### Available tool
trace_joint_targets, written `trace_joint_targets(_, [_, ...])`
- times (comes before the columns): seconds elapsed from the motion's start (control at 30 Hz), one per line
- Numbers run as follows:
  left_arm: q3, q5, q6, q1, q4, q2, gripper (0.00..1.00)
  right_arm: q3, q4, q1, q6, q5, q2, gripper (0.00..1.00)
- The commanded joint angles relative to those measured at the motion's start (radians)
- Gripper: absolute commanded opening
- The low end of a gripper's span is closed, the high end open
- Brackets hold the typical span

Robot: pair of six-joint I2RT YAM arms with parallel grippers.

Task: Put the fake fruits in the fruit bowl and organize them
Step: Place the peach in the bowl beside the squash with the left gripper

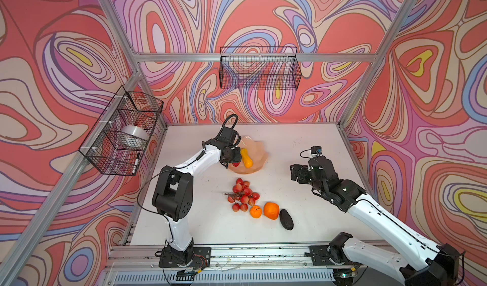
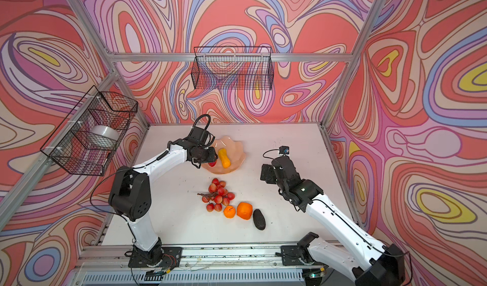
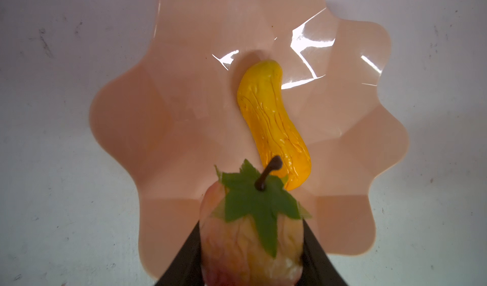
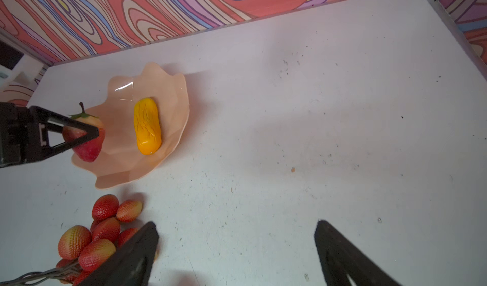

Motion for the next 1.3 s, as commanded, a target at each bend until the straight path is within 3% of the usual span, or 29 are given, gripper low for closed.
trace_joint_targets(0.0, [0.054,-0.003,-0.005,0.0,-0.009,0.053,0.44,-0.016,-0.057,-0.005,0.011,-0.036,-0.011,0.97])
trace_joint_targets(0.2, [0.106,-0.024,-0.02,0.005,-0.022,0.145,0.47,-0.028,-0.062,-0.005,0.039,-0.14,0.048,0.93])
trace_joint_targets(0.47, [0.148,0.003,-0.031,0.009,-0.027,0.205,0.67,-0.071,-0.008,0.004,0.073,-0.313,0.097,0.88])
trace_joint_targets(0.67, [0.147,0.025,-0.043,0.015,-0.022,0.188,0.75,-0.093,0.013,0.067,0.116,-0.351,0.116,0.86])
trace_joint_targets(0.9, [0.037,-0.013,-0.061,0.045,0.104,-0.04,0.79,-0.11,0.029,0.166,0.184,-0.342,0.174,0.85])
trace_joint_targets(1.27, [-0.417,-0.322,-0.033,0.062,0.406,-0.63,0.93,-0.085,0.073,0.306,0.243,-0.31,0.338,0.86])
